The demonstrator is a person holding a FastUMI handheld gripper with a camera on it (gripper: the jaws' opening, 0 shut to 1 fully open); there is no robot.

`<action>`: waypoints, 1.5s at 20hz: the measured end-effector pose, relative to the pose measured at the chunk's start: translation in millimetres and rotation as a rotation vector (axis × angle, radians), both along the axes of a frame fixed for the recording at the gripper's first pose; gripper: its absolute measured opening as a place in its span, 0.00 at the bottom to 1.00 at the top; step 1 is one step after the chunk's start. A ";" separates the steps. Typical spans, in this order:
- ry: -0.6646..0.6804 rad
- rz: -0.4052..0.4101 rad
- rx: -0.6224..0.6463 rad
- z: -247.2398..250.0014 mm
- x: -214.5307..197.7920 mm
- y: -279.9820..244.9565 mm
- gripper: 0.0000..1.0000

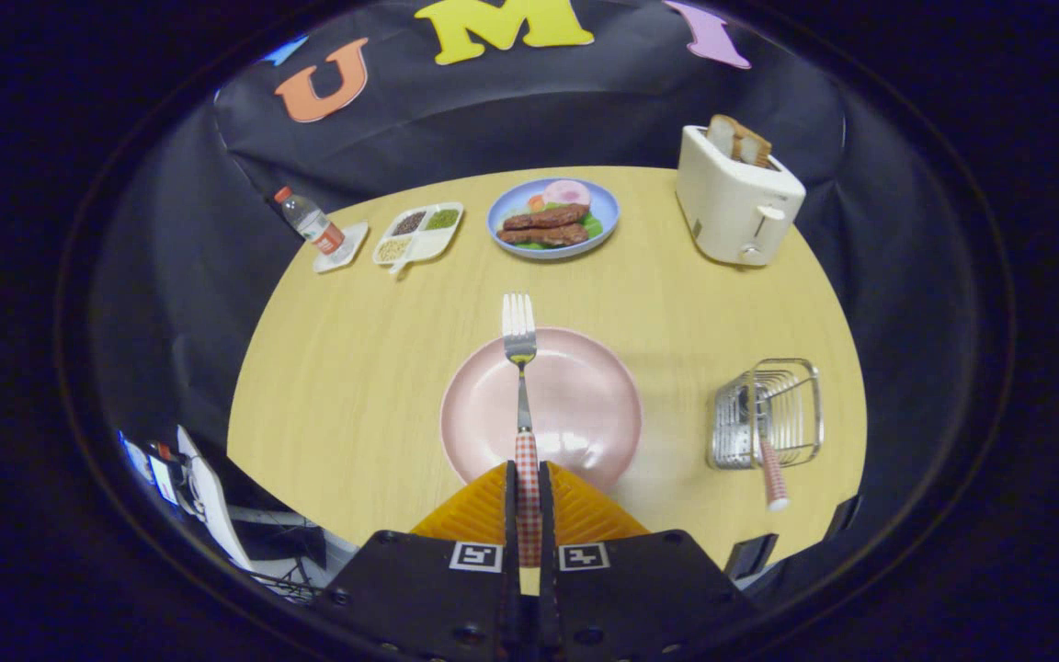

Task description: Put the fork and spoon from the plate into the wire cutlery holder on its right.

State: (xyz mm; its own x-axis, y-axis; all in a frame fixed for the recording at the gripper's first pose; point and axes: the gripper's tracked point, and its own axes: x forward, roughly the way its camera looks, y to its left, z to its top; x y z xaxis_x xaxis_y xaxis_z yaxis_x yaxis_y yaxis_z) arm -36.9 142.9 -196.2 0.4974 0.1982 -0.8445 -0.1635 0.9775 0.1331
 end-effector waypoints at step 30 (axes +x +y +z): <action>0.705 -0.272 -0.116 -16.7 1.4 -175.2 0.08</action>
